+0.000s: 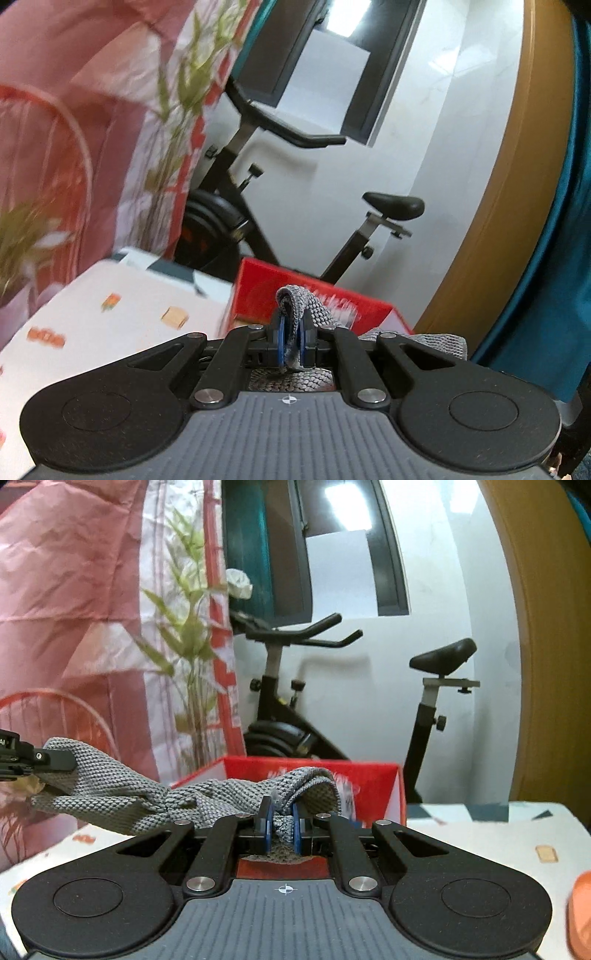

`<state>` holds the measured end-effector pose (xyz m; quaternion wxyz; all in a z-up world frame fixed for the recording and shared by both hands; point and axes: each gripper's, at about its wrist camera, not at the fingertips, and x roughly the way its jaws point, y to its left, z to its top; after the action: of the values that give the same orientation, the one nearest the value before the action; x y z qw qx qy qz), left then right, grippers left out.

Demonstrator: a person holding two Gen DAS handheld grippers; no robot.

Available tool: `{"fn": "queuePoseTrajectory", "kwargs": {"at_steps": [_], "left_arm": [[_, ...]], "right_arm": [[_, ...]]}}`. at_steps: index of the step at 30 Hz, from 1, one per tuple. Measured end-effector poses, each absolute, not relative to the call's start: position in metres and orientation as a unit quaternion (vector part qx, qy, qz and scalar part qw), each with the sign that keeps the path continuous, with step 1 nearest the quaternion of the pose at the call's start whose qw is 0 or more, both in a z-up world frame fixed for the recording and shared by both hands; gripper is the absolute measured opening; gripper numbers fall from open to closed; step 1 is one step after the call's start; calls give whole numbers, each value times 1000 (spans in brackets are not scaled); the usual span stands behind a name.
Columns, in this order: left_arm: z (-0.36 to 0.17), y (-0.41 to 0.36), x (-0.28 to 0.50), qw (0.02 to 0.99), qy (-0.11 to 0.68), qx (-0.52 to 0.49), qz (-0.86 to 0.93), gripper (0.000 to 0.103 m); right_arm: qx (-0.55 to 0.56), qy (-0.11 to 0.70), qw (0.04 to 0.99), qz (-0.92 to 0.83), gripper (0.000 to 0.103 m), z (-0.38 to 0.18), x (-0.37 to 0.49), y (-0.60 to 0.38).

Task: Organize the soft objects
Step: 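Lift the grey cloth with both tools and carry it over the red box, then open both tools and drop the grey cloth into the red box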

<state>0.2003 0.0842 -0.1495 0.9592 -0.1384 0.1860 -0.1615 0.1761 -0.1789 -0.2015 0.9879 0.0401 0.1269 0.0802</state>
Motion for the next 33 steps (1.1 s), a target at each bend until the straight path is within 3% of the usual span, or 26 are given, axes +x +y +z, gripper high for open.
{"fn": "queuePoseTrajectory", "kwargs": {"at_steps": [10,20,33], "left_arm": [[-141,24,284,971,169,-59,-158,8],[-197,-10,359,931,324,-5,-165,8],[-215,-13,381,911,372,27,-174,9]], "right_arm": [[0,144,989,38,9,-185,253,-182],[-44,259,963,52,9,-225,322,-161],[-21,323,945,49,10,-244,340,-159]]}}
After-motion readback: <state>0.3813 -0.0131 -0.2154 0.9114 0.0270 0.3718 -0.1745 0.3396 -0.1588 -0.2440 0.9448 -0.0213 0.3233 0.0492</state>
